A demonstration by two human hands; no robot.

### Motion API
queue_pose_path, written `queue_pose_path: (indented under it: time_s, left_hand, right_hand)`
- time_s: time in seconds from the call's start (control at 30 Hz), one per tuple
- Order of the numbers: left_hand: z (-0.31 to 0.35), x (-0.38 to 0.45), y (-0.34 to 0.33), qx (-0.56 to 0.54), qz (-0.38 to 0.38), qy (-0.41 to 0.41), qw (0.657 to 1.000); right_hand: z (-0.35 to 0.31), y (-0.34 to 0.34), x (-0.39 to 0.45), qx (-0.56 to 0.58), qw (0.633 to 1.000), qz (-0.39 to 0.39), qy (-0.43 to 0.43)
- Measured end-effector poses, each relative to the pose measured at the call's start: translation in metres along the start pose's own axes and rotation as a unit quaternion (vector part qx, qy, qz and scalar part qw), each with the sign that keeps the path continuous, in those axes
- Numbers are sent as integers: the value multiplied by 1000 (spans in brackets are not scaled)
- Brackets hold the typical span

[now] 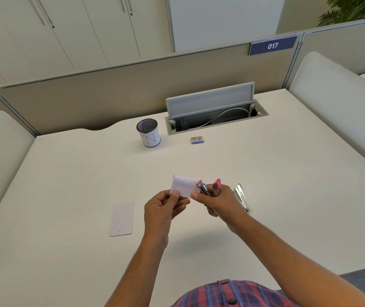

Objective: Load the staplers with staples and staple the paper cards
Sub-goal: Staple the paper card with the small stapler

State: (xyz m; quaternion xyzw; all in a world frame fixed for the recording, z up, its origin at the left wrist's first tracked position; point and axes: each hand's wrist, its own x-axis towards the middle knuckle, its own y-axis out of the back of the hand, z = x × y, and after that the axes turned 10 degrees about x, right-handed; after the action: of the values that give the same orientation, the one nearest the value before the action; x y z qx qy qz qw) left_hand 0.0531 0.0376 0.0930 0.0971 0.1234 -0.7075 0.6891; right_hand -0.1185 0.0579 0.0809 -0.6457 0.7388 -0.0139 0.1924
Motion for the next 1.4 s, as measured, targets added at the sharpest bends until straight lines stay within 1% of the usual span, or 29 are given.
queue_pose_path:
  time_s: [0.3,0.53,0.8,0.97,1.1,1.27,1.33,1.4]
  left_hand:
    - [4,-5,0,-9,28,-19,999]
    - [2,-2,4,17,25,-25,999]
    - [3,3,16,10,-41,8,999]
    - [6,1,20,27,-84,16,996]
    - [5,1,17,25,-60,1,998]
    - [4,4,16,4,-28,-2,1000]
    - [4,6,16,1,-21,-3,1000]
    - [3,8,16,-2,-15,-4,1000]
  right_hand:
    - [2,2,-1,-5,1000,5,18]
    - [2,2,-1,-26,999,2,27]
    - [-4,-1,-3,-57,997,-57,22]
    - [-6,3,-4,-73,995,-58,30]
    - [-10,-2,-8,-53,997,-38,34]
    - [-8,-1,0,28,998,-2,-56]
    - [-6,0,0,31,998,-3,-60]
    - [-5,0,-2,11,998,-4,-56]
